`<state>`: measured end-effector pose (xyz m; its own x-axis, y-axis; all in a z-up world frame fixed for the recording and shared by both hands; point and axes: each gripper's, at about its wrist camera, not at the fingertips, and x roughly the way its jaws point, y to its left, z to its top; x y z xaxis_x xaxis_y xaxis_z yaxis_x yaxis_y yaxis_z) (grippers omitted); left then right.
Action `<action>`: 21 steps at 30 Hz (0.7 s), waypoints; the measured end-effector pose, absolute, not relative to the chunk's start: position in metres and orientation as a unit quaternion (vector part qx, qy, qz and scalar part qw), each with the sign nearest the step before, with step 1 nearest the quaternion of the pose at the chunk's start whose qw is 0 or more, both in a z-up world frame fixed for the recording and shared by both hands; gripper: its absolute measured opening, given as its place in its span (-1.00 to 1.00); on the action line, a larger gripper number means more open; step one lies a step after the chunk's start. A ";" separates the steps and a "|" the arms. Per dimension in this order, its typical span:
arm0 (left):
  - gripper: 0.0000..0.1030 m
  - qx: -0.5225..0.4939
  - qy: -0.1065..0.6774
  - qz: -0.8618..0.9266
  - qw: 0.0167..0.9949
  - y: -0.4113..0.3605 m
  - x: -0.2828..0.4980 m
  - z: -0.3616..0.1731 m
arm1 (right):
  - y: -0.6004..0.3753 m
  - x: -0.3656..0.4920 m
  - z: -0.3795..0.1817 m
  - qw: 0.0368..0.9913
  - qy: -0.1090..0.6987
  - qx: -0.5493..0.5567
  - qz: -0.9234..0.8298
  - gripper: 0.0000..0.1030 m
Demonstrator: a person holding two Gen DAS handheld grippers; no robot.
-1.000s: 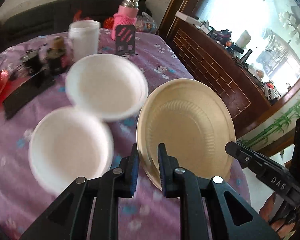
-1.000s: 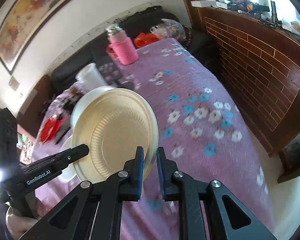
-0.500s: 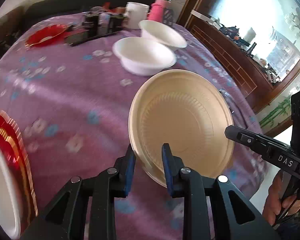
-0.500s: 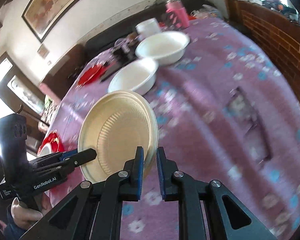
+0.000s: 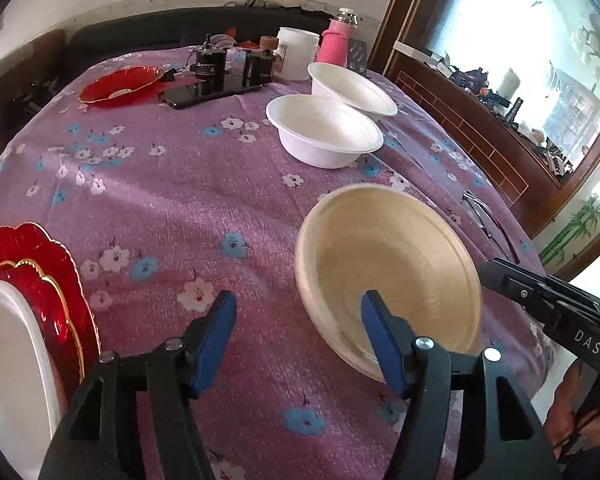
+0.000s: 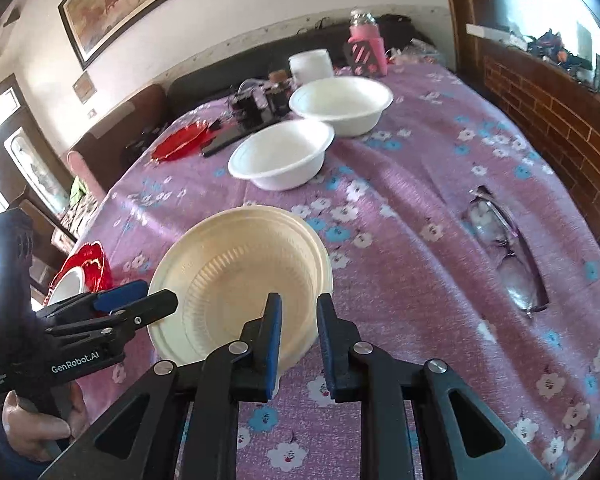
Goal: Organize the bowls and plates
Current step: 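Carry the tan paper bowl with the right tool over the red plate stack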
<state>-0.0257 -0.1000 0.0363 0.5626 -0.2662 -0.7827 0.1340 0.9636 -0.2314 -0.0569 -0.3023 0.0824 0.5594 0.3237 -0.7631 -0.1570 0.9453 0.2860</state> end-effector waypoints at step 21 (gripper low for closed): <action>-0.56 -0.012 0.407 -0.126 0.905 -0.114 -0.042 0.043 | -0.295 -0.070 0.079 0.870 0.453 0.148 0.124 -0.69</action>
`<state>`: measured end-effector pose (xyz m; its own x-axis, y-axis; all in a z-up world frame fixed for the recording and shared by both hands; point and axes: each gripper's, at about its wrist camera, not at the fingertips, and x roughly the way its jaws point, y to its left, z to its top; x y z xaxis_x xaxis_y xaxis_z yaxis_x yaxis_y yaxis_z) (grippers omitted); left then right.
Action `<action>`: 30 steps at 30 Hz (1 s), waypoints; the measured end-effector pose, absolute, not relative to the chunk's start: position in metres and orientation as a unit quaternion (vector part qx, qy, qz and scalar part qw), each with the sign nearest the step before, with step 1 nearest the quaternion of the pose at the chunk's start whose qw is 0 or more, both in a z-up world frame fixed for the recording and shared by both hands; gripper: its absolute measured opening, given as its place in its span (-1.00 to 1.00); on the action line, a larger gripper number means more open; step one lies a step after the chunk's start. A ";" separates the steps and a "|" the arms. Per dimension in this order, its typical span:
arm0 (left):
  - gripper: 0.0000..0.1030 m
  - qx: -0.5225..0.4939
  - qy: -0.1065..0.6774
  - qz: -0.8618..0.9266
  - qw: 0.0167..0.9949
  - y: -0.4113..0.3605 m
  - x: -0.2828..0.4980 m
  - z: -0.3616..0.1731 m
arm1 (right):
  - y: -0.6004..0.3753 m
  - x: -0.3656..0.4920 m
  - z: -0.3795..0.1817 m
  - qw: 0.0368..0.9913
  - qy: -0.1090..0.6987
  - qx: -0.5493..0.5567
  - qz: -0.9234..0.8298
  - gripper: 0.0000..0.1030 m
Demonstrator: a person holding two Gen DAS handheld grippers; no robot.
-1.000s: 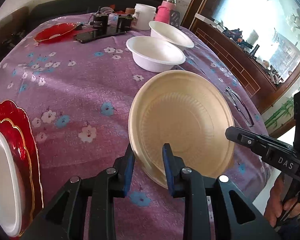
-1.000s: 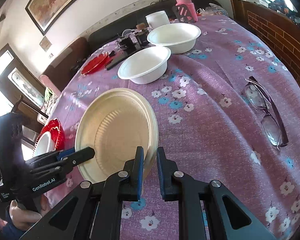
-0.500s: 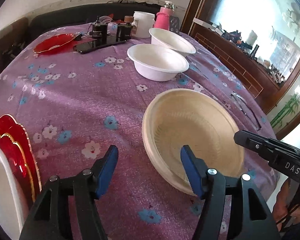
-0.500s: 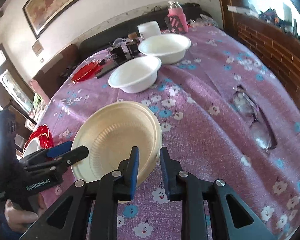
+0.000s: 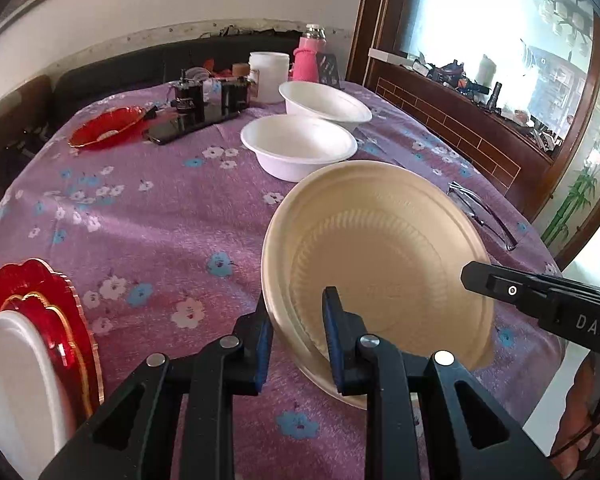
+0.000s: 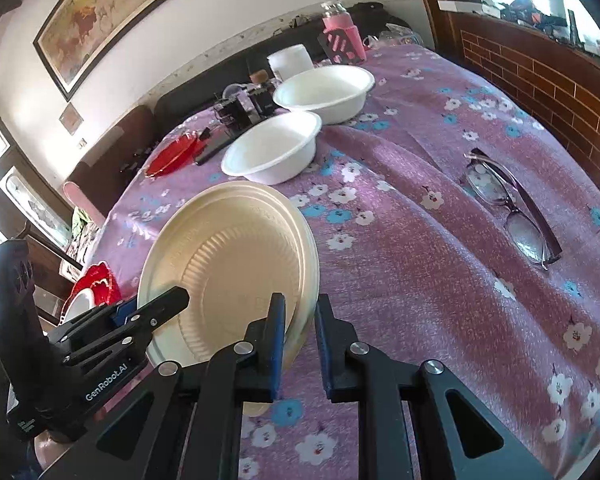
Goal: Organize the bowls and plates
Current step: 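Carry the tan paper bowl with the right tool over the red plate stack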
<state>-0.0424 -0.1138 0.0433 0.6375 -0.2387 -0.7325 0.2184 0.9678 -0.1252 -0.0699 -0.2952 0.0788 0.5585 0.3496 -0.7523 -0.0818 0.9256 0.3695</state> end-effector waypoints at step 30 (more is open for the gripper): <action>-0.40 -0.082 0.341 0.006 0.936 0.080 -0.155 0.112 | -0.089 -0.074 0.127 0.821 0.470 0.066 0.318 -0.68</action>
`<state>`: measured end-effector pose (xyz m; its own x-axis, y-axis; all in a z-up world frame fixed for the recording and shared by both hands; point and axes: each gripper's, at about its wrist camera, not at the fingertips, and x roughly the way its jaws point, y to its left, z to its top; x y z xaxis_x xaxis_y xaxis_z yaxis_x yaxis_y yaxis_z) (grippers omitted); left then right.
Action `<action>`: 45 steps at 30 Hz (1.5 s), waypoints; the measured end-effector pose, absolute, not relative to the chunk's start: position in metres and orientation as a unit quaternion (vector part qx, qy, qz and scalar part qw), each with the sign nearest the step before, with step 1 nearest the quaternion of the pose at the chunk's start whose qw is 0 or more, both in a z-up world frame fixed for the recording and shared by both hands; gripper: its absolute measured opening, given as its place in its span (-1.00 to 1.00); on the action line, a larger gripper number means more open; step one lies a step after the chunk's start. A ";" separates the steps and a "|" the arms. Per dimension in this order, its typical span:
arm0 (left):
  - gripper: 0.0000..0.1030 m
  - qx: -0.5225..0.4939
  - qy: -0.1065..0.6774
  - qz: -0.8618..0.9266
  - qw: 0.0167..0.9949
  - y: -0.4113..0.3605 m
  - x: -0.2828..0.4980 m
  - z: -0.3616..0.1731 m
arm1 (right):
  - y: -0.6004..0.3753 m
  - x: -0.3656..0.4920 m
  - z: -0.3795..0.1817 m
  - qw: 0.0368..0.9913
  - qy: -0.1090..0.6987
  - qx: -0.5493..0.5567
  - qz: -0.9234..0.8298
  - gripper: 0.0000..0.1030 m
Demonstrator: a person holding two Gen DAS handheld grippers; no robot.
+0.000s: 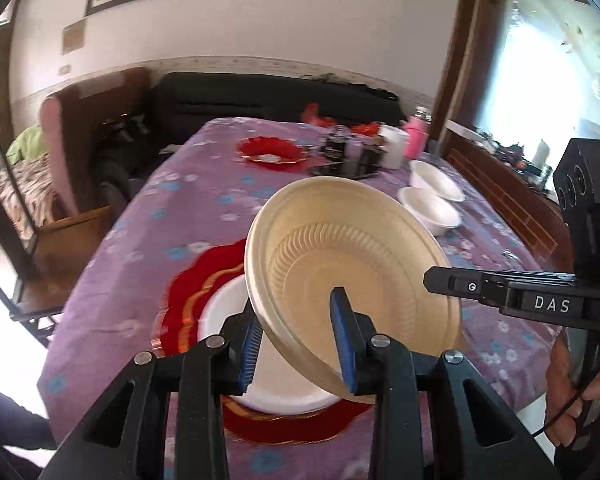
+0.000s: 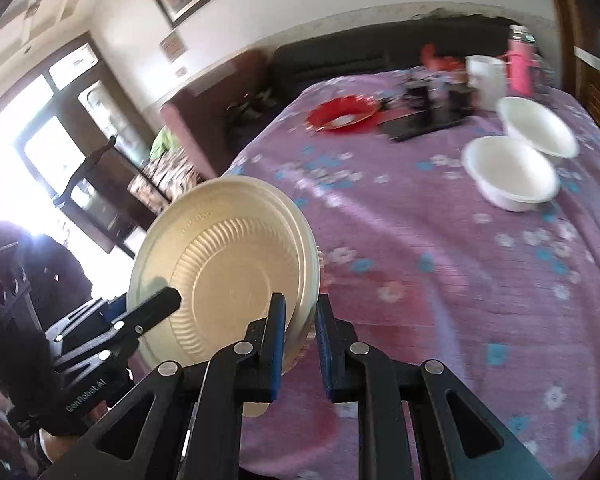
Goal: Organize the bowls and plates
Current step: 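Carry the tan paper bowl with the right tool over the red plate stack, then lower the tan bowl onto the white bowl and open the right tool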
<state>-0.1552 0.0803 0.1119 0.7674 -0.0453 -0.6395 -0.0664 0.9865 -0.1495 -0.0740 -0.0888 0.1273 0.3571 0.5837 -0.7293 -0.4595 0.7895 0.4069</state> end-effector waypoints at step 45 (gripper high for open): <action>-0.40 -0.118 0.388 0.032 0.914 0.111 -0.150 0.063 | -0.056 -0.063 0.087 0.792 0.516 0.064 0.320 -0.67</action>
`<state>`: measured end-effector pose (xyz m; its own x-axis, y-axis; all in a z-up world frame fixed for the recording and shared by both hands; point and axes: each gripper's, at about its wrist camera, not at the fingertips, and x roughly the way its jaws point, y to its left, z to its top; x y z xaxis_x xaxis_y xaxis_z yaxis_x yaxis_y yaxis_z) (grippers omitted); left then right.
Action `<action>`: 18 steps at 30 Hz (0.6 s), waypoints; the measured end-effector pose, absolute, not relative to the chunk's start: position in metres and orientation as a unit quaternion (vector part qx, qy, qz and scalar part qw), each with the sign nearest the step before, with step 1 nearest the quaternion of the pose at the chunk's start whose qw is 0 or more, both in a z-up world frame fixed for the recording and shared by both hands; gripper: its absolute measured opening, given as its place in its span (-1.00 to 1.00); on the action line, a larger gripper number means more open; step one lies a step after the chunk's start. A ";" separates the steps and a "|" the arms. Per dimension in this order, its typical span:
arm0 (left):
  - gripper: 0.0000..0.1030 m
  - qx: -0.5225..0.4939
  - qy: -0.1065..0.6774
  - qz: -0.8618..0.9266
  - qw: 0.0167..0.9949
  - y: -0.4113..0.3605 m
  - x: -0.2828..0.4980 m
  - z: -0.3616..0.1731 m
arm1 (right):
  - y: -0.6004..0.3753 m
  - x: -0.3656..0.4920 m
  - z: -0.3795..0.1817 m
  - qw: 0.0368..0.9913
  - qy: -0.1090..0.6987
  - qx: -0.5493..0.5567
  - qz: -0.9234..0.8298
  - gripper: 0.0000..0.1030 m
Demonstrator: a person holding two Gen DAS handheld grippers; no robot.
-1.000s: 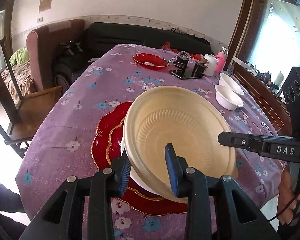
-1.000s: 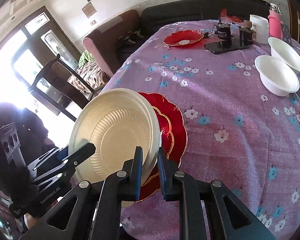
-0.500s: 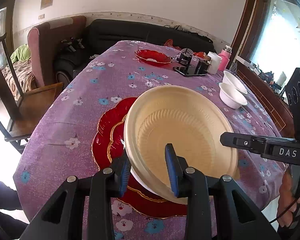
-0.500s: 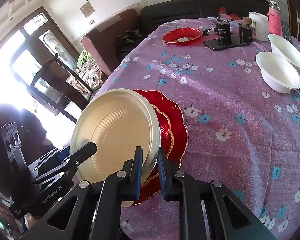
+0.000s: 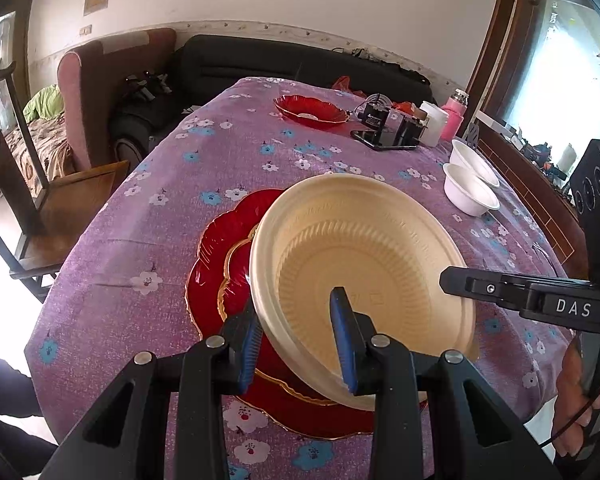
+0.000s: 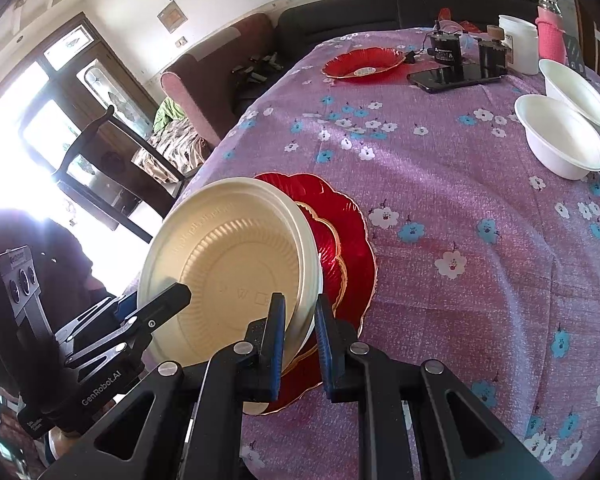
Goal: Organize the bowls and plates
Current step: 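Lower the tan bowl onto the white bowl and open the right tool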
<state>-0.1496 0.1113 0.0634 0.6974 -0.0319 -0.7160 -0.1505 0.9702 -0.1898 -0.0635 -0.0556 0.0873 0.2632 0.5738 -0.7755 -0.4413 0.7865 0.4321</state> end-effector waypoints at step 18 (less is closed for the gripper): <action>-0.26 -0.120 0.383 0.043 0.915 0.113 -0.152 0.066 | -0.058 -0.063 0.091 0.797 0.508 0.060 0.320 -0.65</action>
<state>-0.1516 0.1133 0.0659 0.7028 -0.0138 -0.7113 -0.1695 0.9678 -0.1863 -0.0627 -0.0579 0.0915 0.2783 0.5716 -0.7719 -0.4490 0.7878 0.4215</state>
